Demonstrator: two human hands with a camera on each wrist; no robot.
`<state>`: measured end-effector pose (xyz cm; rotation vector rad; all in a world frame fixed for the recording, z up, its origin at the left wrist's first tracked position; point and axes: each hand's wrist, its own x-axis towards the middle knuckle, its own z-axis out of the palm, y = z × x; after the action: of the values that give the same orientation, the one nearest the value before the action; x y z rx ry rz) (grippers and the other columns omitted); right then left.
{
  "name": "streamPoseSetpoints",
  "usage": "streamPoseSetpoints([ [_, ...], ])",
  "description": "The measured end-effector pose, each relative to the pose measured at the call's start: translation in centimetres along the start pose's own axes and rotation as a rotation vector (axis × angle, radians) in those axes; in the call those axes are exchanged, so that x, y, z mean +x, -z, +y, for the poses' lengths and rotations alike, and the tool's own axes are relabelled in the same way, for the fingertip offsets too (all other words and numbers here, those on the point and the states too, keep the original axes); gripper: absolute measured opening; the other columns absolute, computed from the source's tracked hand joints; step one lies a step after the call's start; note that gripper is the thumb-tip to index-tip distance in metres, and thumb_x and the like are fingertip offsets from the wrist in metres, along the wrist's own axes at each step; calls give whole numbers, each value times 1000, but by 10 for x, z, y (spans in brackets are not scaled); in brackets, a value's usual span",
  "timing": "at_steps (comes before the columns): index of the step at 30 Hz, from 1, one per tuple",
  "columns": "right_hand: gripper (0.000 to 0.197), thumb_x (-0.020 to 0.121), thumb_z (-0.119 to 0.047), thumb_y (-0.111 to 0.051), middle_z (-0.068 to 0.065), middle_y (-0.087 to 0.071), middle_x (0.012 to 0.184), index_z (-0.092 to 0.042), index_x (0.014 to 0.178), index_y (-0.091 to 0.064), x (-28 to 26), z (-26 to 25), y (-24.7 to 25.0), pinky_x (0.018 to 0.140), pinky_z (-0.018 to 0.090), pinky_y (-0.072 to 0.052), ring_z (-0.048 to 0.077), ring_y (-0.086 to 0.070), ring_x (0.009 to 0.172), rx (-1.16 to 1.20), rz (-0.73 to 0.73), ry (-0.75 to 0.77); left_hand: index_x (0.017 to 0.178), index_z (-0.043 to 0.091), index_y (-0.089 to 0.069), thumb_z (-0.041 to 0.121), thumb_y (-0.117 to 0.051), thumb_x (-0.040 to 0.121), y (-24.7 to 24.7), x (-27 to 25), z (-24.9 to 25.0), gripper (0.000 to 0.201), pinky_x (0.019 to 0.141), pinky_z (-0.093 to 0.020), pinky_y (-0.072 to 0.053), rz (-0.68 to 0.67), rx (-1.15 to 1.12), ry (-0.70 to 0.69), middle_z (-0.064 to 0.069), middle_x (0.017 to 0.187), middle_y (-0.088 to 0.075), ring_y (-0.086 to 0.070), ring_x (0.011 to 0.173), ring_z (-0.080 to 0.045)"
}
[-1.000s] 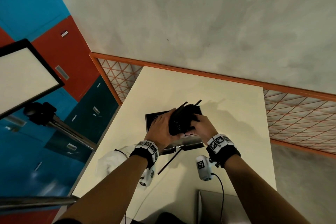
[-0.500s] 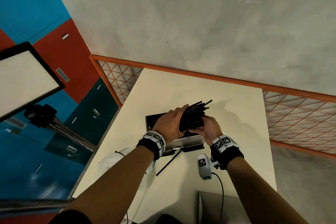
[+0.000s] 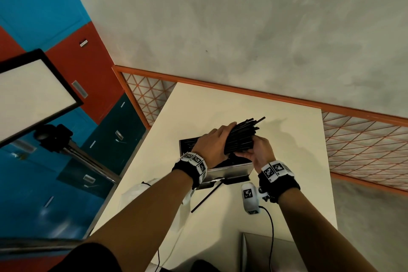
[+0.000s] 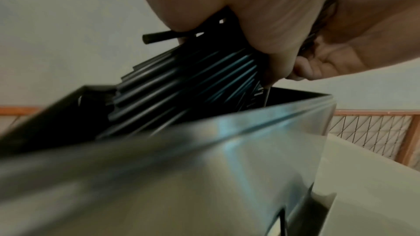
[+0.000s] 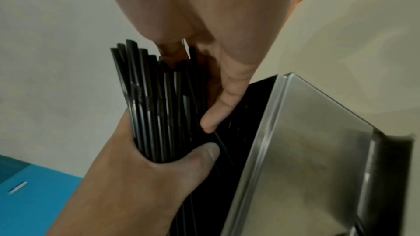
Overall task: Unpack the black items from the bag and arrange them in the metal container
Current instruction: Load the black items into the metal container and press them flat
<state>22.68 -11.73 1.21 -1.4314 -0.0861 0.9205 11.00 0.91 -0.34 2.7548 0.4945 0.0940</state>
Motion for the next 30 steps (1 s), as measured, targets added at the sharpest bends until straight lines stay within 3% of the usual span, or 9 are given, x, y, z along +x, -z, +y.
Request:
streamPoseSetpoints([
  [5,24,97,-3,-45,26,-71,99,8,105,-65,2,3,3,79,49,-58,39,-70,93,68,7,-80,159,24,-6,18,-76,77,2,7,2,107,74,-42,-55,-82,95,-57,-5,145,-45,-54,113,-27],
  [13,21,97,-3,-47,24,-71,99,8,104,-64,8,21,-3,75,45,-61,36,-71,90,-36,42,-188,159,30,-3,17,-74,76,-28,-18,-15,110,103,-42,-45,-32,124,47,3,147,-44,-42,128,-23],
  [16,22,95,-5,-50,16,-70,99,3,111,-63,14,25,-2,68,39,-62,31,-71,86,-264,86,-101,158,32,-3,22,-77,77,-31,-20,-16,111,105,-44,-43,-18,114,98,4,148,-43,-41,130,-23],
  [19,22,96,-13,-48,8,-66,90,-2,109,-61,8,25,2,77,42,-59,31,-70,86,-538,130,22,158,35,-4,24,-77,78,-32,-20,-16,109,104,-47,-43,-32,106,111,5,148,-43,-41,129,-24],
  [22,22,95,-19,-46,8,-66,96,-8,105,-63,2,24,13,74,29,-40,30,-60,91,-826,209,179,157,39,-3,26,-76,79,-33,-20,-19,107,105,-49,-42,-35,91,135,5,146,-44,-41,129,-24],
  [26,23,97,-23,-45,17,-63,103,-8,92,-62,15,21,31,76,32,-33,36,-56,98,-759,367,228,157,42,-6,23,-74,82,-36,-19,-20,103,105,-51,-41,-62,58,141,6,146,-40,-38,130,-24],
  [28,30,98,-30,-47,18,-58,120,-6,111,-60,25,13,35,85,35,-35,35,-53,108,-618,450,176,156,45,-7,22,-74,82,-36,-19,-22,102,104,-52,-41,-75,42,141,6,145,-39,-37,130,-24],
  [30,47,99,-37,-46,15,-49,138,-9,136,-49,36,9,35,97,37,-36,33,-49,123,-532,413,120,154,48,-8,26,-76,82,-36,-18,-24,102,104,-51,-42,-76,37,129,6,144,-39,-37,130,-23],
])
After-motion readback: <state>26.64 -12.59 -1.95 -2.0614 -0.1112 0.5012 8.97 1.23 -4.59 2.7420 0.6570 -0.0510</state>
